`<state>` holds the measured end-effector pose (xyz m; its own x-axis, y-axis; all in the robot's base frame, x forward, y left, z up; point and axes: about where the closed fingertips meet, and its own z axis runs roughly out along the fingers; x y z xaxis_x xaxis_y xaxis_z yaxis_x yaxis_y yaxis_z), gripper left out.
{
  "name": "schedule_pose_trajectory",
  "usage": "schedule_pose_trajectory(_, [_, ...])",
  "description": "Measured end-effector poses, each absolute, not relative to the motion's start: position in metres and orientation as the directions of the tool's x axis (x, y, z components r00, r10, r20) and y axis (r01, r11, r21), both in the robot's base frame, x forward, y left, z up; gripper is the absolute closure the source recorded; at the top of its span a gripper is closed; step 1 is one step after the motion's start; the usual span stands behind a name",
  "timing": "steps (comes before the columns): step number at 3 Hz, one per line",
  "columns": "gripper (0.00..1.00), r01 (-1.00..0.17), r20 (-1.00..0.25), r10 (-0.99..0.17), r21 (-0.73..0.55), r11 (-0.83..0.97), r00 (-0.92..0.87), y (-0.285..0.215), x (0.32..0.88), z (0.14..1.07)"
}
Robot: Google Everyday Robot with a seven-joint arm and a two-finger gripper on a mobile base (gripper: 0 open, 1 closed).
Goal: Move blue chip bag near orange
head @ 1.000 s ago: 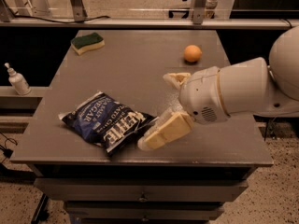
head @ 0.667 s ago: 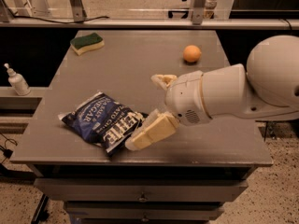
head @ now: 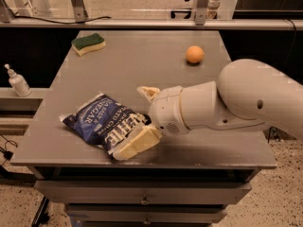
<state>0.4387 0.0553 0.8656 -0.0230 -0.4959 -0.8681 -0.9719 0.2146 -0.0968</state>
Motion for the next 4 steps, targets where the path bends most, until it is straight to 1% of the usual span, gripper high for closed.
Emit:
schedule_pose_trajectory(1, [0.16,-0.976,-0.871,-0.49,-0.095,0.198,-0.015,0.0624,0.4377,0.8543])
schedule_pose_trajectory(3, [0.62,-0.975,-0.878,-0.478,-0.099,0.199,-0.009,0.0663,0.4357,0.8481])
schedule_pose_trajectory(4, [0.87,-0.973,-0.88,-0.474,-0.101,0.208,-0.01,0.0656,0.4339,0.8478])
